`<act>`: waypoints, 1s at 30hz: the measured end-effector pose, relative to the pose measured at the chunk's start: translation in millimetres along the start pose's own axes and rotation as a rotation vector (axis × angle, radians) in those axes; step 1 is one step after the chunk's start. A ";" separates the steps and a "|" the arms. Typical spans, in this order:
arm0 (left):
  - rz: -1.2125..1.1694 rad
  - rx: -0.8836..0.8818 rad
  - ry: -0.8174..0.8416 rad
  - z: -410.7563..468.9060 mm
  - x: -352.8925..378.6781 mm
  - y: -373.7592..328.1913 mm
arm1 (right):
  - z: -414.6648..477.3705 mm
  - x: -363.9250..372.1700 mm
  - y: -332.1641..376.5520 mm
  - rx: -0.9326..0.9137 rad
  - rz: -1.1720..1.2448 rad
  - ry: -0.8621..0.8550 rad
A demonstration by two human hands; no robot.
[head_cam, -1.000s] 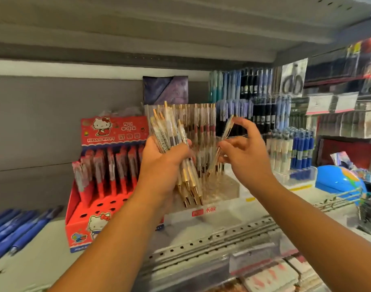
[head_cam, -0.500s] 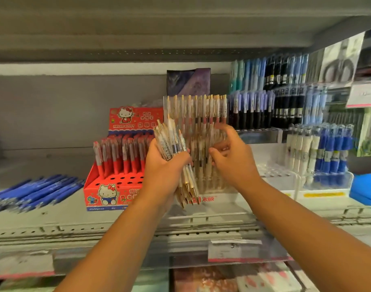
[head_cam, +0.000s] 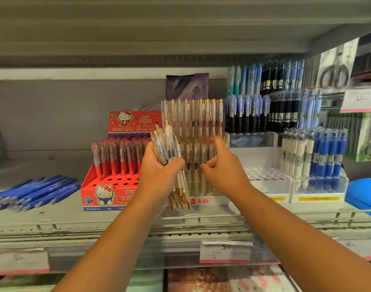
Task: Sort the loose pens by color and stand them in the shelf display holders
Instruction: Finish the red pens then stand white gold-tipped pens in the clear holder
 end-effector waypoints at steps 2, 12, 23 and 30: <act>0.009 -0.003 0.017 0.3 0.2 0.9 | -2.6 -1.3 -0.2 0.011 -0.009 0.005; 0.005 0.017 0.075 -0.3 0.2 0.8 | -13.5 -4.9 28.2 -0.075 0.336 -0.099; -0.033 0.028 0.209 -2.9 3.0 -0.3 | -9.5 -7.4 40.7 0.211 0.808 0.306; -0.007 0.012 0.130 -1.5 0.8 0.6 | -6.2 -15.9 30.6 0.280 0.923 0.179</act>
Point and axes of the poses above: each hand's wrist, its own z-axis towards the middle knuckle, its own x-axis out of the palm, y = z × x, the point moved 1 cm from there along z, towards the middle knuckle, and after that the axes turned 1 degree about -y, right-handed, at the moved point
